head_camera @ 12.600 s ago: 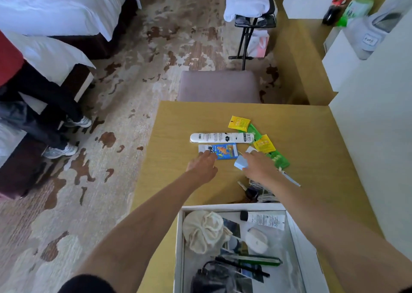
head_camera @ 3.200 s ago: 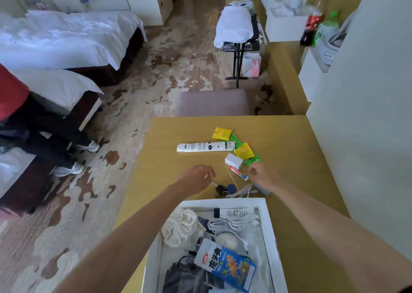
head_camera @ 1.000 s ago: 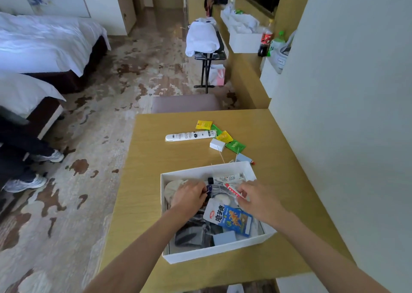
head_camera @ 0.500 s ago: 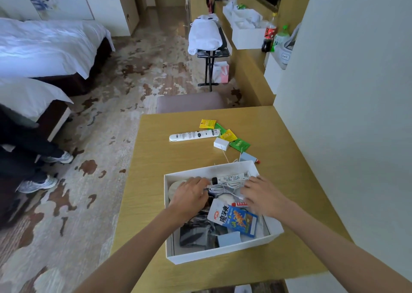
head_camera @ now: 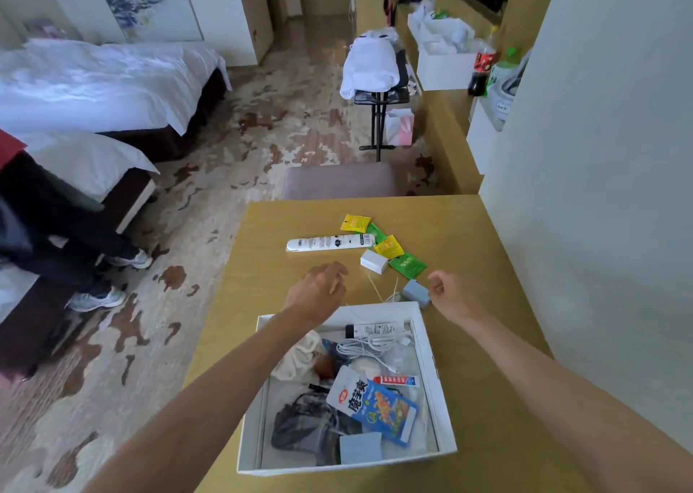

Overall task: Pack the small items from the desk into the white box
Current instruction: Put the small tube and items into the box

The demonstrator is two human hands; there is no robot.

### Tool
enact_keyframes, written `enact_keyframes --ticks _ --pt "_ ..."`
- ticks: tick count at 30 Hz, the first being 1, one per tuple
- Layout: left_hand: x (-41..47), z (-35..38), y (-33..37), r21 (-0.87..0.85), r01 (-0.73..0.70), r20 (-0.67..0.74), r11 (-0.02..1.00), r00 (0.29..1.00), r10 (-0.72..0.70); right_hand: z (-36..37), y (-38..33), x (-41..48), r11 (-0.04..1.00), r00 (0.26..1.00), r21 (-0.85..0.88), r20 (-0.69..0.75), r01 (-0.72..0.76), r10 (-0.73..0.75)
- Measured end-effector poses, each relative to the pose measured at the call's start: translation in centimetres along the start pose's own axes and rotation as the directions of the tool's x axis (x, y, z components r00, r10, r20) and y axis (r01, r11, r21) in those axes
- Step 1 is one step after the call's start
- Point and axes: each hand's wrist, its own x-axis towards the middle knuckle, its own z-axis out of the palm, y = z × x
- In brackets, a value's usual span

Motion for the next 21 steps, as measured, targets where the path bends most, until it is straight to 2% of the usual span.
enact_keyframes --ticks 5,8,10,14,17,19,21 --pt "3.5 2.1 -1.6 0.056 0.005 0.102 0.998 0.995 -0.011 1.9 1.1 4.3 0.95 0.982 -0.31 0.189 0.031 0.029" --pt "6.5 3.5 -2.7 0.098 -0.03 0.187 0.995 0.982 0.011 3.4 1.4 6.0 0.842 0.971 -0.529 0.237 0.108 0.025" --pt "8.8 4.7 -3.3 0.107 -0.051 0.23 0.993 0.973 0.025 4.1 1.6 6.4 0.789 0.971 -0.599 0.24 0.136 0.016" --pt "13.7 7.3 -4.2 0.172 -0.109 0.311 0.979 0.949 0.051 5.1 2.3 7.0 0.777 0.976 -0.612 0.215 0.15 -0.019" --pt "16.8 9.0 -5.0 0.252 -0.239 0.421 0.938 0.9 0.117 5.3 2.9 7.2 0.799 0.983 -0.583 0.176 0.148 -0.054" --pt "18.1 10.1 -5.4 0.339 -0.382 0.483 0.86 0.855 0.189 5.3 3.7 7.0 0.845 0.987 -0.518 0.143 0.136 -0.071" --pt "19.0 11.1 -5.7 0.43 -0.468 0.475 0.772 0.845 0.247 5.3 4.5 6.6 0.924 0.996 -0.376 0.085 0.062 -0.032"
